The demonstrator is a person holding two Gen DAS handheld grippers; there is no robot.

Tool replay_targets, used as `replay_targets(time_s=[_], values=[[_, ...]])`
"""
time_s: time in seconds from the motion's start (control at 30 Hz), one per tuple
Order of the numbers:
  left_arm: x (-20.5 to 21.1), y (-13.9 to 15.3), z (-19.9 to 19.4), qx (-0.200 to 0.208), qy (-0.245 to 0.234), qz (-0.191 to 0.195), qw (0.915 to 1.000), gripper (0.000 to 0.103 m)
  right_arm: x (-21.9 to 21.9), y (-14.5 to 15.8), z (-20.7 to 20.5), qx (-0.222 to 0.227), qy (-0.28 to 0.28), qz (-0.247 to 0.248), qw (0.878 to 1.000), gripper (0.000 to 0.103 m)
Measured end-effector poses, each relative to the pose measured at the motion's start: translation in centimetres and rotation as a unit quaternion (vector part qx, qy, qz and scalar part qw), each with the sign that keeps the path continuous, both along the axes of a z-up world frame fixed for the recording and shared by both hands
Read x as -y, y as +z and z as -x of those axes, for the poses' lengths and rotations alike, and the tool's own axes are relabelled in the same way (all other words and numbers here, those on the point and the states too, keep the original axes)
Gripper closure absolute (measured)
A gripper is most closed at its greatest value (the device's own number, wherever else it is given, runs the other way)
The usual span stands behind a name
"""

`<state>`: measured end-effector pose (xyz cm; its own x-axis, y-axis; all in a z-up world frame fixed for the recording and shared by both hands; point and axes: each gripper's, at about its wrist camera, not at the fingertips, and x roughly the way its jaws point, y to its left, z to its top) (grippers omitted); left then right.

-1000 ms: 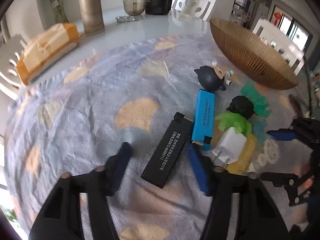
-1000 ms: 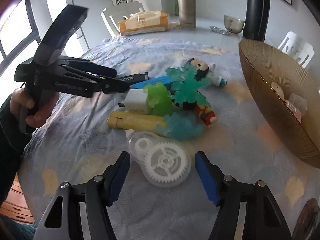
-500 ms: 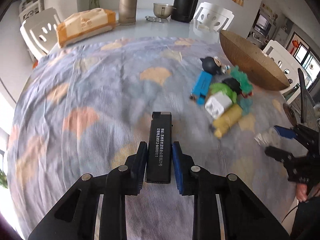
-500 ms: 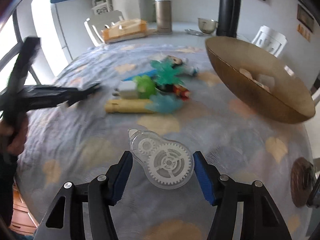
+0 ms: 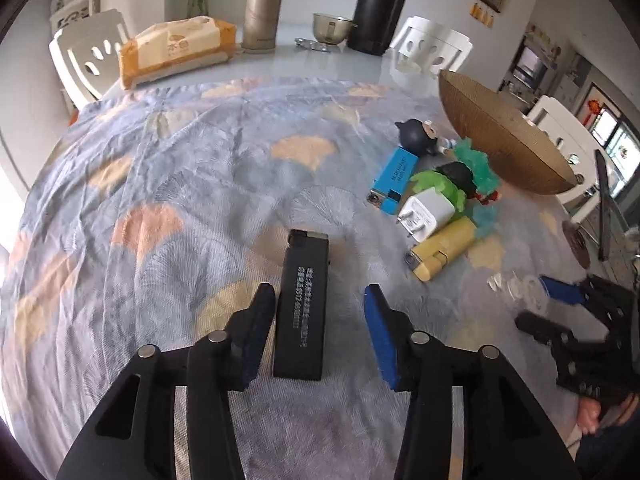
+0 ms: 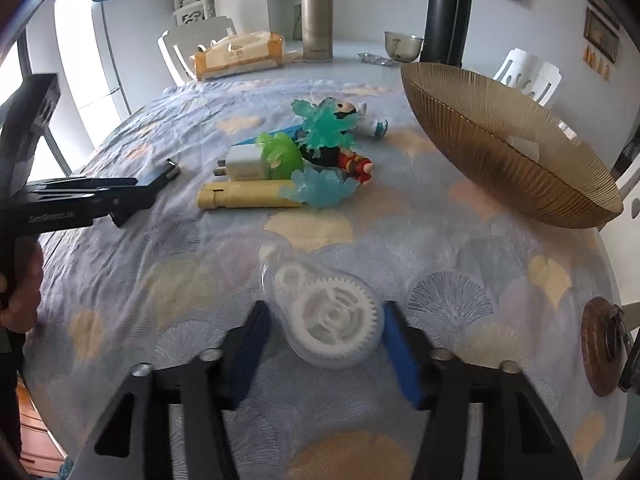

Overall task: Organize rigid objects
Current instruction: 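Carry USB stick and gear roller into the amber bowl and release both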

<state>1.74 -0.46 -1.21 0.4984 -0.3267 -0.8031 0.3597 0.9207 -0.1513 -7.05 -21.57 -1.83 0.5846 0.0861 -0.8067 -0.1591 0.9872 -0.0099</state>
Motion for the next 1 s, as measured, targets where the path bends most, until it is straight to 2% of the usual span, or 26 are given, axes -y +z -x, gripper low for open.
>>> replay_targets(time_s=[0.03, 0.07, 0.17, 0.23, 0.37, 0.5, 0.63, 0.8, 0.9, 1.0], values=[[0.3, 0.0, 0.1, 0.009, 0.009, -0.021, 0.9997, 0.081, -0.3, 0.0, 0.1, 0.003, 0.001, 0.006, 1.000, 0.053], [0.5, 0.0, 0.3, 0.013, 0.009, -0.027, 0.9995, 0.081, -0.7, 0.1, 0.3, 0.005, 0.003, 0.010, 1.000, 0.053], [0.3, 0.1, 0.7, 0.009, 0.012, -0.006, 0.9999, 0.081, -1.5, 0.3, 1.0, 0.006, 0.021, -0.005, 1.000, 0.053], [0.4, 0.8, 1.3, 0.022, 0.015, -0.003, 0.9996, 0.081, -1.8, 0.6, 1.5, 0.013, 0.023, -0.008, 1.000, 0.053], [1.1, 3.4, 2.4, 0.055, 0.004, 0.014, 0.9984, 0.082, -1.2, 2.3, 2.0, 0.030, 0.020, -0.025, 0.999, 0.053], [2.9, 7.3, 3.2, 0.097, -0.012, 0.034, 0.9946, 0.082, -0.1, 5.6, 2.6, 0.073, 0.000, -0.029, 0.997, 0.053], [5.5, 11.8, 3.1, 0.144, -0.036, 0.053, 0.9874, 0.082, 2.2, 10.5, 3.0, 0.136, -0.044, -0.014, 0.990, 0.053], [10.0, 17.6, 1.6, 0.191, -0.077, 0.094, 0.9741, 0.082, 6.2, 17.6, 2.6, 0.221, -0.136, 0.010, 0.966, 0.053], [13.2, 18.7, -0.1, 0.188, -0.103, 0.109, 0.9707, 0.081, 8.3, 19.9, 1.7, 0.241, -0.189, 0.024, 0.952, 0.053], [16.3, 17.1, -2.4, 0.162, -0.119, 0.108, 0.9736, 0.081, 10.0, 19.4, -0.6, 0.212, -0.217, 0.021, 0.953, 0.053]])
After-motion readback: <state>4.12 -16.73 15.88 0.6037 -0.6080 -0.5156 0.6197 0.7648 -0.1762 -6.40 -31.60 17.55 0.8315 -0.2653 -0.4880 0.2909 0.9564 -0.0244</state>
